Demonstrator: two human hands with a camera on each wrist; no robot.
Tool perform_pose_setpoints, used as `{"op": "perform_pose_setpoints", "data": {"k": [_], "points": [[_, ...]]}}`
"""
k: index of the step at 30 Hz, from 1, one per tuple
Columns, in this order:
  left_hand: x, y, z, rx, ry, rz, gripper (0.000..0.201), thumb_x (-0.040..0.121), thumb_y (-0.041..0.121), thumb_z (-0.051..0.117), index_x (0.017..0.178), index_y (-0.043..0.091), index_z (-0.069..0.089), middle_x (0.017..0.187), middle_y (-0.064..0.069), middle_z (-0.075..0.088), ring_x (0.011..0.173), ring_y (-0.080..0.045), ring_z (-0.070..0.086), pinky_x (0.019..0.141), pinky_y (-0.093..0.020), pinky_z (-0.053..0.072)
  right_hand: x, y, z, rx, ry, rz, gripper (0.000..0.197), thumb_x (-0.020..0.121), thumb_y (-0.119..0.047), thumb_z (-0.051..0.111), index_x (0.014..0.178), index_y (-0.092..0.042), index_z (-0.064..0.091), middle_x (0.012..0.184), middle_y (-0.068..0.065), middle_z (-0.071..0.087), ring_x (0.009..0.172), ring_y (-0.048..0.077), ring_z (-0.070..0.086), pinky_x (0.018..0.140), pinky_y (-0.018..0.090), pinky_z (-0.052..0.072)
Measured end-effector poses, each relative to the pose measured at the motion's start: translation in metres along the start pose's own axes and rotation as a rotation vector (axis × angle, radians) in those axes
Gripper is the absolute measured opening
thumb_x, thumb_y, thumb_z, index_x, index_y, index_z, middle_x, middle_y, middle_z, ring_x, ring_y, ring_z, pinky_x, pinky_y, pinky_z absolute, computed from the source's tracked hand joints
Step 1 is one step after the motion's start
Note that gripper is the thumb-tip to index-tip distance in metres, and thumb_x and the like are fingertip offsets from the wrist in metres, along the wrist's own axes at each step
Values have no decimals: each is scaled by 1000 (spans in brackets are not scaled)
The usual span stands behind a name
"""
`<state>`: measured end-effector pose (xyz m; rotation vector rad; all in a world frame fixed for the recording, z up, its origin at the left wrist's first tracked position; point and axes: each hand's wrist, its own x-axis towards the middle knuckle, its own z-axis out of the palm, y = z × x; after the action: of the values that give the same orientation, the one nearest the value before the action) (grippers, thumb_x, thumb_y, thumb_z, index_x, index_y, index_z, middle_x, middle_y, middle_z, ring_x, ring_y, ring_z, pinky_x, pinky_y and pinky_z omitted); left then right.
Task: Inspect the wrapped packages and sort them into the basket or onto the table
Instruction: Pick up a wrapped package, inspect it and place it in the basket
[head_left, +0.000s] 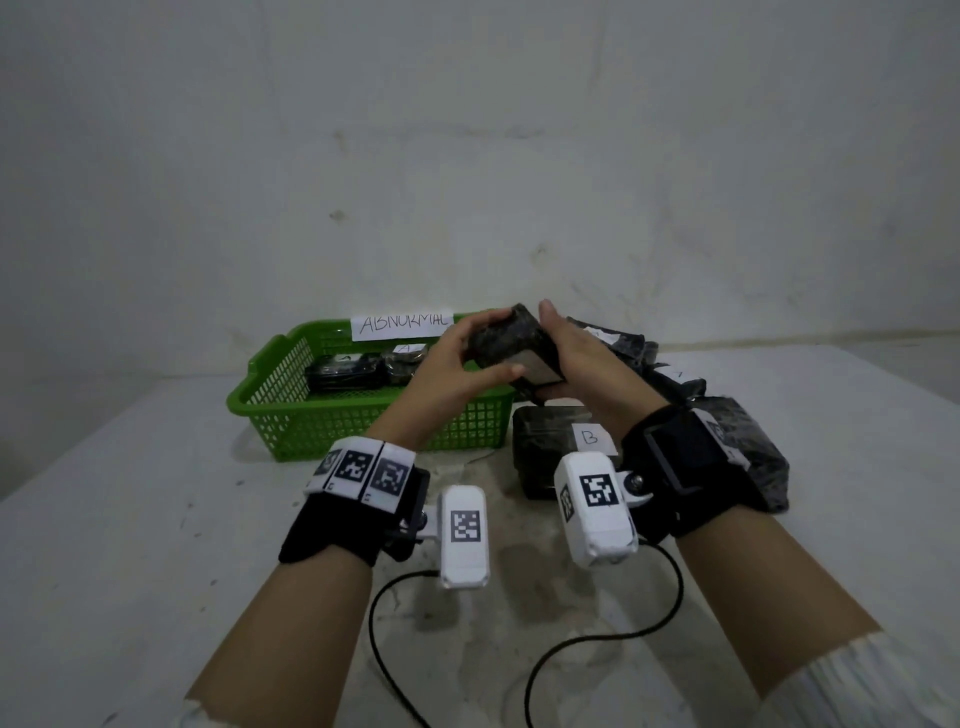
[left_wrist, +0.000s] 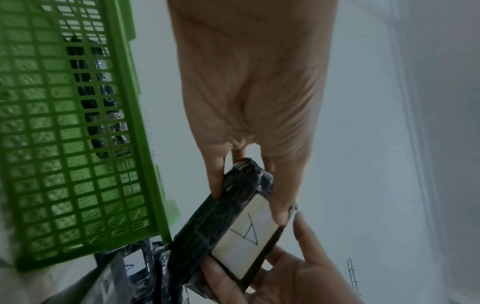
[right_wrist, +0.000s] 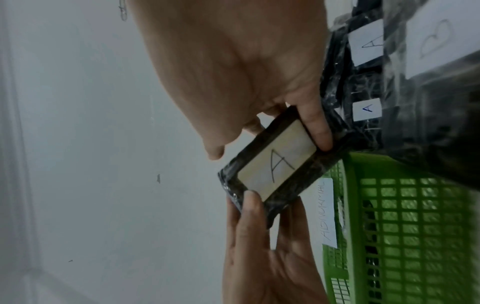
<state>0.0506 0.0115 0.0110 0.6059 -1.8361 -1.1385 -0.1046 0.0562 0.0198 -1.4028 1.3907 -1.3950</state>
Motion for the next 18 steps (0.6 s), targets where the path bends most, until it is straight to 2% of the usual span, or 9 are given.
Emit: {"op": "perform_pose_setpoints", "data": {"k": [2, 4, 6, 8, 10, 12, 13, 16, 18], "points": [[6, 4, -3, 13, 90, 10, 46, 84, 2, 65, 125, 20, 52, 114, 0, 57, 108, -19, 59, 85, -21, 54, 5, -7, -5, 4, 42, 45, 44, 99, -46, 43, 131, -16, 49, 120, 7, 62, 104, 21, 64, 89, 44, 55], [12, 8, -7, -78, 178, -55, 39, 90, 0, 57, 125, 16, 51, 112, -6, 56, 102, -23, 61, 75, -19, 56, 9, -15, -11, -17, 43, 66, 49, 97, -38, 52, 140, -20, 37, 112, 3, 63, 97, 18, 64, 80, 39, 58], [17, 12, -11, -219, 243, -146, 32, 92, 0, 53, 120, 15, 49, 111, -13, 58, 94, -22, 64, 70, -22, 58, 14, -19, -17, -54, 25, 85, 56, 91, -38, 61, 139, -24, 34, 105, 3, 65, 88, 18, 64, 71, 33, 53], [22, 15, -14, -368, 316, -217, 27, 94, 2, 51, 118, 12, 46, 102, -10, 58, 88, -20, 63, 67, -27, 60, 19, -18, -19, -75, -10, 135, 56, 86, -38, 68, 132, -25, 40, 105, 5, 65, 77, 18, 62, 65, 30, 49], [26, 16, -20, -438, 359, -284, 20, 95, 5, 50, 114, 9, 48, 96, -8, 54, 87, -21, 60, 69, -33, 59, 29, -14, -14, -47, -77, 214, 35, 86, -32, 69, 114, -17, 54, 93, 5, 65, 66, 18, 60, 60, 28, 49], [30, 15, -26, -443, 369, -395, 3, 96, 9, 50, 98, 8, 51, 93, -9, 53, 83, -21, 58, 69, -34, 56, 39, -12, -2, 28, -72, 277, 18, 88, -24, 68, 95, -10, 59, 81, 8, 61, 61, 21, 58, 55, 28, 51], [31, 13, -30, -432, 371, -464, 5, 96, 13, 51, 92, 9, 51, 91, -10, 54, 79, -22, 58, 66, -34, 54, 45, -11, 4, 55, -45, 303, 16, 89, -21, 67, 90, -7, 59, 77, 8, 58, 59, 22, 57, 50, 27, 51], [34, 14, -44, -424, 449, -583, 9, 95, 17, 48, 95, 8, 47, 81, -11, 53, 68, -24, 55, 56, -35, 46, 61, -14, 23, 4, 47, 335, 18, 89, -17, 66, 83, -3, 57, 70, 10, 53, 51, 23, 53, 37, 21, 46], [37, 6, -64, -423, 562, -575, 8, 95, 15, 43, 92, 7, 44, 86, -11, 49, 64, -23, 49, 66, -37, 46, 77, -14, 32, -21, 143, 325, 26, 84, -17, 70, 94, 3, 57, 77, 15, 58, 54, 25, 56, 38, 25, 50]]}}
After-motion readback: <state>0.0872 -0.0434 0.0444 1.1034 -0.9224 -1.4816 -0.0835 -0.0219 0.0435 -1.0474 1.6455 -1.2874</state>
